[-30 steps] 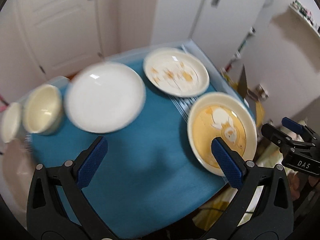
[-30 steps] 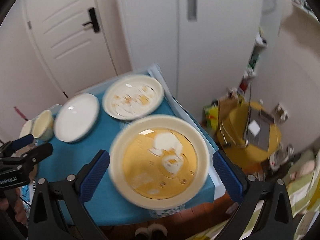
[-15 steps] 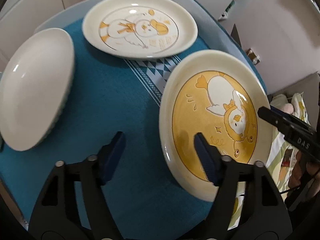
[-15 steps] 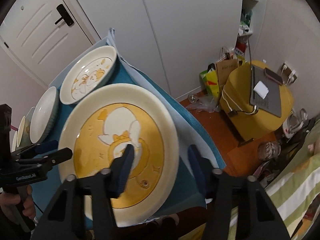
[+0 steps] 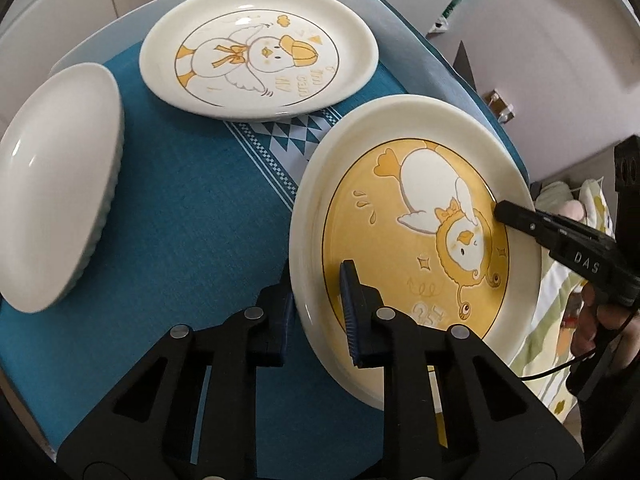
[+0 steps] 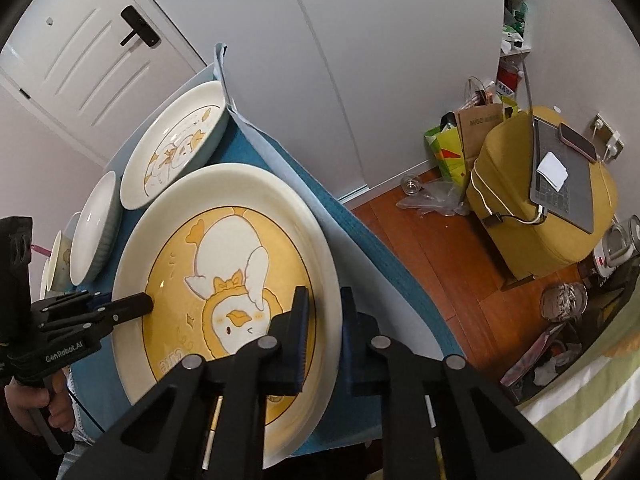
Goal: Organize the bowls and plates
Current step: 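Lift the yellow duck plate with both tools toward the beige square dish, then lower the yellow duck plate onto the cloth and open both tools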
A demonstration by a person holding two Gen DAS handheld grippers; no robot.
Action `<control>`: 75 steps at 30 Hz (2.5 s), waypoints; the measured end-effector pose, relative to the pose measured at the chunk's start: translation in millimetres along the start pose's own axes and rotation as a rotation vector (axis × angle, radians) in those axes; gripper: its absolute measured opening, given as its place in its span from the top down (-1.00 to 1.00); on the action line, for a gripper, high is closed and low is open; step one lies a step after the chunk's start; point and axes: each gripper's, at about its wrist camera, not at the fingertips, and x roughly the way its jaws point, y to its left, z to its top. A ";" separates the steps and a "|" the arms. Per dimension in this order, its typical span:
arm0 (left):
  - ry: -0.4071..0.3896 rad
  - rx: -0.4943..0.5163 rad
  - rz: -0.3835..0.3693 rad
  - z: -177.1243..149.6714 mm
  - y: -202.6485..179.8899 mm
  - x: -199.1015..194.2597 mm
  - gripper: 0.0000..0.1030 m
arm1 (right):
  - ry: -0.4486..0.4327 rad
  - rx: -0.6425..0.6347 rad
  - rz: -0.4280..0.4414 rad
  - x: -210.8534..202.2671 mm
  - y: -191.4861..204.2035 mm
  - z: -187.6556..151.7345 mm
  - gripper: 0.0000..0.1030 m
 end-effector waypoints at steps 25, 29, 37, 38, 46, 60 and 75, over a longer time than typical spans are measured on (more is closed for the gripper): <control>-0.159 -0.163 0.077 -52.2 29.0 -87.1 0.64 | -0.036 -0.204 0.076 -34.3 62.4 9.5 0.74; -0.199 -0.259 0.122 -82.9 56.4 -112.1 0.64 | -0.023 -0.297 0.136 -33.4 104.4 8.8 0.74; -0.242 -0.506 0.219 -159.3 129.3 -148.6 0.64 | 0.077 -0.509 0.256 -2.4 204.3 -20.1 0.74; -0.242 -0.527 0.227 -167.3 137.6 -150.7 0.64 | 0.089 -0.523 0.267 2.0 213.3 -25.1 0.74; -0.201 -0.674 0.251 -229.6 205.4 -142.2 0.63 | 0.228 -0.634 0.295 53.9 285.7 -66.8 0.74; -0.173 -0.646 0.277 -213.0 218.9 -118.8 0.61 | 0.270 -0.656 0.235 83.9 306.8 -81.9 0.74; -0.159 -0.608 0.373 -217.2 206.9 -123.1 -0.41 | 0.224 -0.665 0.229 83.8 312.6 -90.4 0.46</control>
